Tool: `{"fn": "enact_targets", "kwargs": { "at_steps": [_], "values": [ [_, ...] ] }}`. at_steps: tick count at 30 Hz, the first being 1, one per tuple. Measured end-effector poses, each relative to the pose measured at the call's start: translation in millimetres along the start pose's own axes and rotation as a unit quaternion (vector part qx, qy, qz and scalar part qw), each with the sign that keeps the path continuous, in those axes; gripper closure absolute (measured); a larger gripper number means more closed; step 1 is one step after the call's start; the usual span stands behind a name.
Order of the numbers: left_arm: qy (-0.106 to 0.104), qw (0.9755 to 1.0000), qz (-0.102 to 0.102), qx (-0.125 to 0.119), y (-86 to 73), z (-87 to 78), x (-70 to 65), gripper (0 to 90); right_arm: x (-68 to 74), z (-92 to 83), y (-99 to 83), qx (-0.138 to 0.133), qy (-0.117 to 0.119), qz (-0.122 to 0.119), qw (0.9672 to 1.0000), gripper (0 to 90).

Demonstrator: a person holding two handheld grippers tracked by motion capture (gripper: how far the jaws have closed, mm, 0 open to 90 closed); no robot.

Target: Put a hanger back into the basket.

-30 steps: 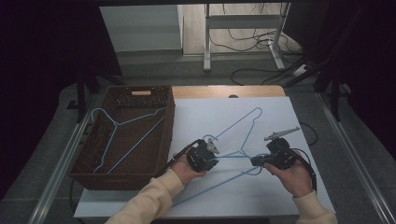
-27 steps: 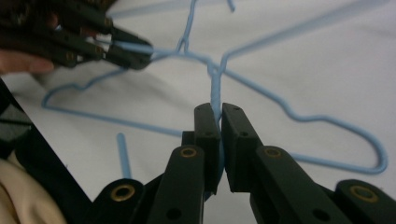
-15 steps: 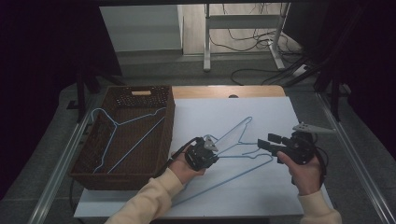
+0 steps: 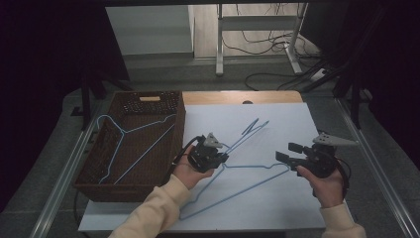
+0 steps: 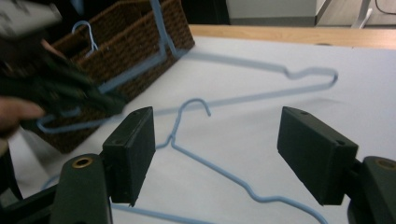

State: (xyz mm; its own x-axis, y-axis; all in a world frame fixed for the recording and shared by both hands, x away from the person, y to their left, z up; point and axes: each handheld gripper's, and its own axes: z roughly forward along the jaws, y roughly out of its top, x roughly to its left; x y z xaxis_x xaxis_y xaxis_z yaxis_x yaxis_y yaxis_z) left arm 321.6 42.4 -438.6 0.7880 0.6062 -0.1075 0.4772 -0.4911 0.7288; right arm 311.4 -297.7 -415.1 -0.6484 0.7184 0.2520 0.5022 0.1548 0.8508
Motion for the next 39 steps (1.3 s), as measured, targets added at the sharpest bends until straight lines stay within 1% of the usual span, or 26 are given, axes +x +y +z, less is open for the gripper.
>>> {"fn": "enact_targets", "kwargs": {
  "at_steps": [2,6,10,11,13,16,21,23,27,29,30,33,35,39],
  "values": [
    [-0.002,0.9999,-0.004,-0.012,2.3,-9.2,1.2,86.1,-1.1,2.7,-2.6,0.008,0.001,-0.004,1.0,27.8],
    [-0.006,0.9995,-0.001,-0.032,6.8,-30.6,1.8,86.0,-3.5,7.4,-7.9,0.025,-0.001,-0.009,0.9997,27.8],
    [-0.018,0.9983,-0.006,-0.055,9.1,-51.7,2.7,86.0,-4.8,11.9,-12.2,0.039,-0.006,-0.016,0.9991,27.2],
    [-0.019,0.998,-0.004,-0.059,9.2,-56.8,3.0,86.0,-4.8,12.7,-13.1,0.043,-0.007,-0.016,0.9989,26.7],
    [-0.026,0.9974,0.001,-0.068,8.6,-67.2,4.3,86.0,-4.9,14.7,-15.0,0.05,-0.007,-0.019,0.9986,25.6],
    [-0.028,0.9968,0.006,-0.075,6.7,-81.5,6.6,86.1,-4.1,18.8,-17.9,0.062,-0.009,-0.033,0.9975,22.5],
    [-0.04,0.9954,-0.001,-0.087,1.0,-99.1,14.0,86.0,-2.3,25.3,-21.3,0.077,-0.015,-0.051,0.9957,17.0],
    [-0.039,0.9955,0.0,-0.086,-1.2,-104.5,17.1,86.0,-1.8,26.8,-22.3,0.084,-0.02,-0.056,0.9947,15.9],
    [-0.04,0.9947,-0.01,-0.094,-6.3,-115.3,24.2,86.0,-3.3,28.8,-24.7,0.09,-0.025,-0.059,0.9939,15.5],
    [-0.042,0.9939,-0.014,-0.101,-9.3,-122.5,28.9,86.0,-4.1,29.0,-25.1,0.089,-0.027,-0.058,0.994,15.4],
    [-0.041,0.9933,-0.019,-0.106,-10.7,-126.1,30.5,86.0,-4.4,29.1,-25.4,0.089,-0.028,-0.058,0.9939,15.4],
    [-0.034,0.9925,-0.022,-0.115,-14.8,-136.7,36.0,86.0,-4.4,29.5,-26.0,0.092,-0.029,-0.057,0.9937,15.4],
    [-0.034,0.9913,-0.028,-0.124,-18.4,-144.9,40.4,86.0,-4.7,30.3,-26.6,0.094,-0.031,-0.06,0.9933,15.4],
    [-0.024,0.99,-0.038,-0.134,-25.9,-160.5,50.0,86.0,-4.5,31.0,-27.2,0.097,-0.033,-0.06,0.9929,15.4]
  ]
}}
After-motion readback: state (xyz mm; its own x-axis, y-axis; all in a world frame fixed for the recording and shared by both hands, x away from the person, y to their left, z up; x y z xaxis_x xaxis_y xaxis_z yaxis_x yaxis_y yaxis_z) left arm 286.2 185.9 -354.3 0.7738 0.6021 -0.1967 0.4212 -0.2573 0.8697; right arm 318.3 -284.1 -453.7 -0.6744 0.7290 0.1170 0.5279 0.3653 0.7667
